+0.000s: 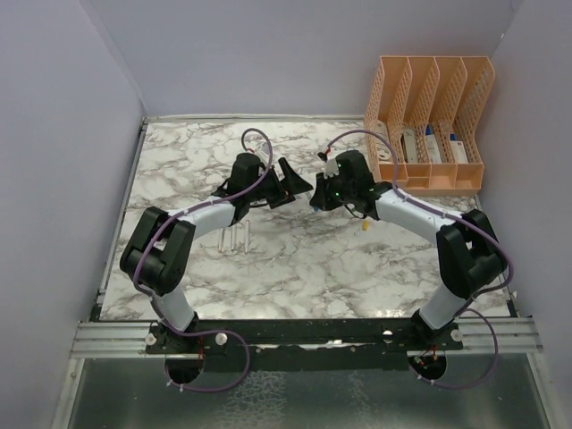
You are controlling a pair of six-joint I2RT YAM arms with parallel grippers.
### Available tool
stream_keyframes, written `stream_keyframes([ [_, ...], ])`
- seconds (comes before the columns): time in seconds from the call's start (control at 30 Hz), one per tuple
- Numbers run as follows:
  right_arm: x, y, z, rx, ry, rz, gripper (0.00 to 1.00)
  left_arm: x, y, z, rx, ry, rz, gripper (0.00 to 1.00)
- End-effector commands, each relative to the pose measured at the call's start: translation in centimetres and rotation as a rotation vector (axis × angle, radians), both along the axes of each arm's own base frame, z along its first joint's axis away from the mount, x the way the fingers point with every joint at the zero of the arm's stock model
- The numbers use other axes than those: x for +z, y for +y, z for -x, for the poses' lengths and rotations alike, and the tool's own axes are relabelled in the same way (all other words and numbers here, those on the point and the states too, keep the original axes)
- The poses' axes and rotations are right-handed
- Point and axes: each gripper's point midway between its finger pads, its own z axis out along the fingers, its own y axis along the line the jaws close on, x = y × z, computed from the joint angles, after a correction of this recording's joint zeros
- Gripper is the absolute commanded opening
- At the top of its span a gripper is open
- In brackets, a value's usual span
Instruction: Open the pen caps
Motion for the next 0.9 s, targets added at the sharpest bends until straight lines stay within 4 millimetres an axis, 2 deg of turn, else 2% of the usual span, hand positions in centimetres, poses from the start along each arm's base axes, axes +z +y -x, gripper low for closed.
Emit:
stream_keyframes([
  [0.0, 3.7, 2.5, 1.2, 0.133, -0.065, -0.136, 0.01, 0.0, -1.5, -0.7, -0.002, -0.002, 0.028, 0.86],
  [0.27, 5.6, 3.2, 2.4, 0.183, -0.088, -0.18, 0.01, -0.3, -1.7, -1.1, 0.02, -0.005, 0.018, 0.78],
  [0.43, 5.7, 3.6, 3.0, 0.201, -0.078, -0.177, 0.01, 0.3, -1.5, -1.3, 0.04, -0.019, 0.019, 0.73],
  [0.7, 5.3, 4.2, 3.1, 0.195, -0.054, -0.18, 0.01, 0.7, -1.6, -1.0, 0.037, -0.023, 0.033, 0.5],
  [0.87, 4.7, 4.6, 2.9, 0.191, -0.027, -0.164, 0.01, 0.9, -1.6, -0.8, 0.041, -0.024, 0.039, 0.39],
])
